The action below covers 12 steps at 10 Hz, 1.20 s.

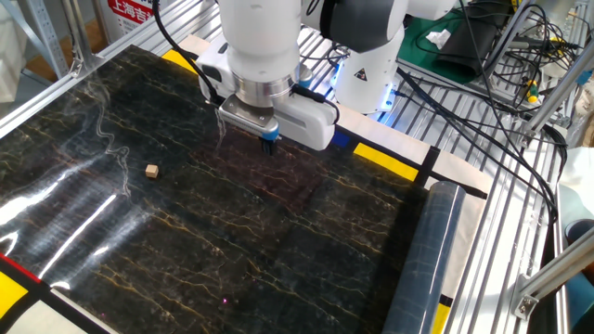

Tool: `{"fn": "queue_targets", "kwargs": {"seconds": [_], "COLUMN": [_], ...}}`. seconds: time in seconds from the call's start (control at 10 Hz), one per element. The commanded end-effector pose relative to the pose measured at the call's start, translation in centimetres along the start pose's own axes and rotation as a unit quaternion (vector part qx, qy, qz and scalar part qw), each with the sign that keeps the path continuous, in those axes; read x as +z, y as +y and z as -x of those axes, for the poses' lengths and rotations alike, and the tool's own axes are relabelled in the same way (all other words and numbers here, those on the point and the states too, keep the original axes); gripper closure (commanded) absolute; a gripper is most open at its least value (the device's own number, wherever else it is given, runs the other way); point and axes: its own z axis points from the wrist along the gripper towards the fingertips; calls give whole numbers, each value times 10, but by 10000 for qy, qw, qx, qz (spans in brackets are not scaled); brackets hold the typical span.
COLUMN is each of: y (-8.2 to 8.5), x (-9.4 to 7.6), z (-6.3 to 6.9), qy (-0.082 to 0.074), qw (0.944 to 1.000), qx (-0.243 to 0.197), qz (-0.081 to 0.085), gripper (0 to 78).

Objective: Hold a small block with the gripper and sweep it from left to right on the table

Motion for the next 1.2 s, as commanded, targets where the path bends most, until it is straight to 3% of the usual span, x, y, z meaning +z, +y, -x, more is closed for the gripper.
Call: {"fn": "queue_targets", "kwargs": {"seconds": [0.1, 1.2], "y": [-1, 0], "x": [0, 4], "z": [1, 5], "qy": [-13, -95], "qw": [10000, 9999], "qx": [-1, -93], "qz": [3, -9], "gripper": [776, 776]}}
